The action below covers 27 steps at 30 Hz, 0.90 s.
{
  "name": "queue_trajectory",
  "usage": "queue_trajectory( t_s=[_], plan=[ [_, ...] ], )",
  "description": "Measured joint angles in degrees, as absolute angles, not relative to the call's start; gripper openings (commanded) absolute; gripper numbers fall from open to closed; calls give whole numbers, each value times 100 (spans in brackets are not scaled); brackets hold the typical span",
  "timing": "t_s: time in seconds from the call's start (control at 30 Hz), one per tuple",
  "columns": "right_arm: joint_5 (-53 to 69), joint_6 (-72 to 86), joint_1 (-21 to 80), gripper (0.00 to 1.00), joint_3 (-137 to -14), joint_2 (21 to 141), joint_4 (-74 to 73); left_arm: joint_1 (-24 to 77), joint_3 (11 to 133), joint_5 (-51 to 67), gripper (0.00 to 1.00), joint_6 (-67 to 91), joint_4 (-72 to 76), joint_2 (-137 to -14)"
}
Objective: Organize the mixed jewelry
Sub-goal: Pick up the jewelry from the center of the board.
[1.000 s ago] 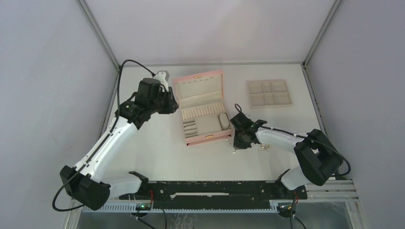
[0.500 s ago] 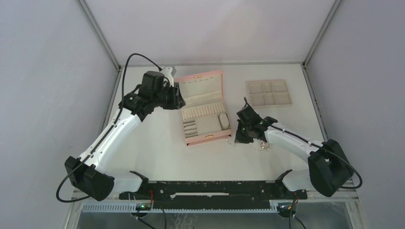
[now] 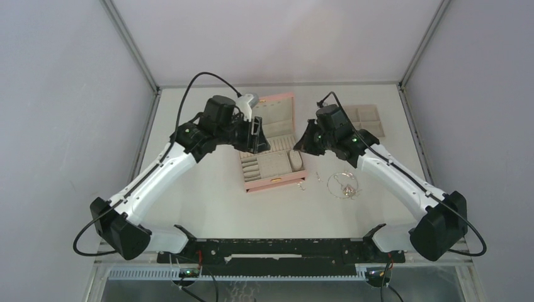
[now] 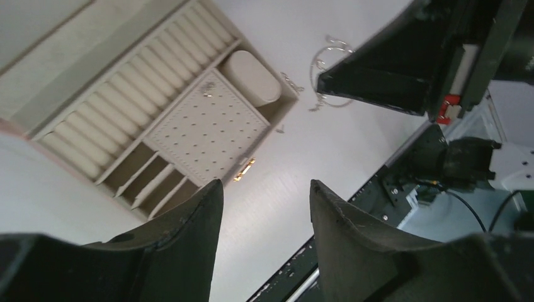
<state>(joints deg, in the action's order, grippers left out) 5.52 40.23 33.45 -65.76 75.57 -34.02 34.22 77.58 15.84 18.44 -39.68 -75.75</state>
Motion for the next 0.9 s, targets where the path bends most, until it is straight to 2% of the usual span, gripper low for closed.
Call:
queue_trajectory(
  t_s=[0.33, 0.9],
  plan=[
    [888, 4368, 3439, 0, -6917, 8156, -3201, 3844, 7758, 1774, 59, 1859, -3636, -7990],
    [1317, 4528, 3454, 0, -7196, 8307, -3046, 3872, 7756, 1778, 43, 2012, -3127, -8412]
  ],
)
